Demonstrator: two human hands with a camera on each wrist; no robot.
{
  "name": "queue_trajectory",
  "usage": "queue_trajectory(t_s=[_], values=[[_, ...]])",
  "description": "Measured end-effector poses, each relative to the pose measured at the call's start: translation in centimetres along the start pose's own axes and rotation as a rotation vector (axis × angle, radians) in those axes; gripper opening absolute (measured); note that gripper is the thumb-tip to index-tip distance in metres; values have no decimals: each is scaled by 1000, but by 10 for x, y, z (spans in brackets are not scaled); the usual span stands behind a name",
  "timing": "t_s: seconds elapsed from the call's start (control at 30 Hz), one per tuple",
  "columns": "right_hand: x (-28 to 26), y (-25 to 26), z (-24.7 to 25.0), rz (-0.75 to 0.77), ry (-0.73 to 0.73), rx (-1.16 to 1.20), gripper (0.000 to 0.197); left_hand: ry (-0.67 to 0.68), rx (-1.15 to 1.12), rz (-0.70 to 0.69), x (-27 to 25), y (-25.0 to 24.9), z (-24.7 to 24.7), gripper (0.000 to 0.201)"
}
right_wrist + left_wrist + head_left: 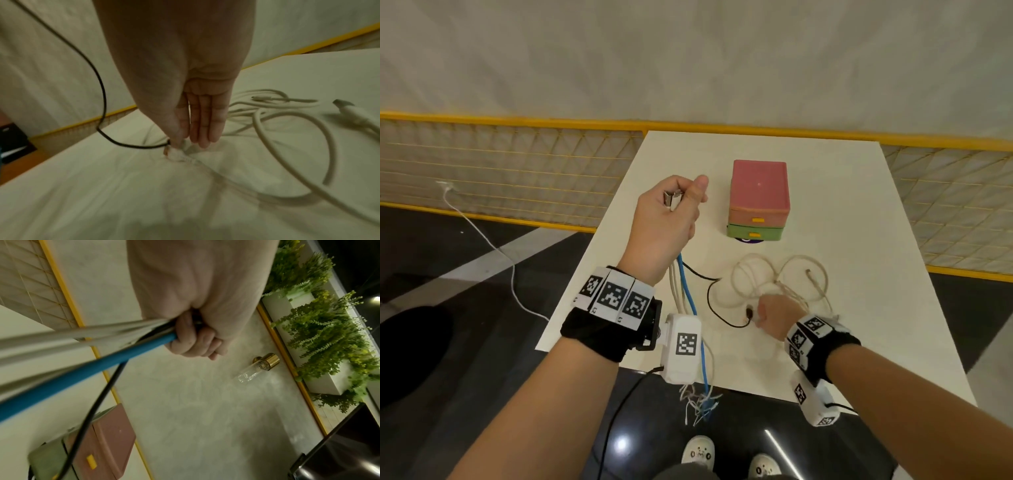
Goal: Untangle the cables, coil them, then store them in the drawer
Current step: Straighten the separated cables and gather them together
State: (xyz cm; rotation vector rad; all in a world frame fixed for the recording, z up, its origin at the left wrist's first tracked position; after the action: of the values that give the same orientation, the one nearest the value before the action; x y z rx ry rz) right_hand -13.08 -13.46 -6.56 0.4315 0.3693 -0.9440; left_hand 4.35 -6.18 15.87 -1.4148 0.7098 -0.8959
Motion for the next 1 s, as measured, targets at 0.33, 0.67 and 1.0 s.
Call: queue_trajectory(t_s=[0.33,0.67,1.0], values=[[6,-3,17,12,-103,212,16,28,50,74,4,21,-1,30],[-68,42,145,357,-633,796,24,96,128,146,8,45,-52,27],[-98,36,131,531,-562,552,23,-116,-197,23,15,5,-41,35]])
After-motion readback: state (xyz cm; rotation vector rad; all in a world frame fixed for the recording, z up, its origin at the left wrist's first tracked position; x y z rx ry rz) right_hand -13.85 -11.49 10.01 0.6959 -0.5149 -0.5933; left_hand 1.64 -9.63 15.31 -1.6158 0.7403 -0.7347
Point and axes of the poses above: each hand's wrist, its own x-axis towards the middle knuckle, its own z-axis out of the back of the hand, y = z × x, the point moved 7 cm from there along x, towards the middle knuckle, and after that the axes turned 1 degree about -x, right-handed, at the moved point
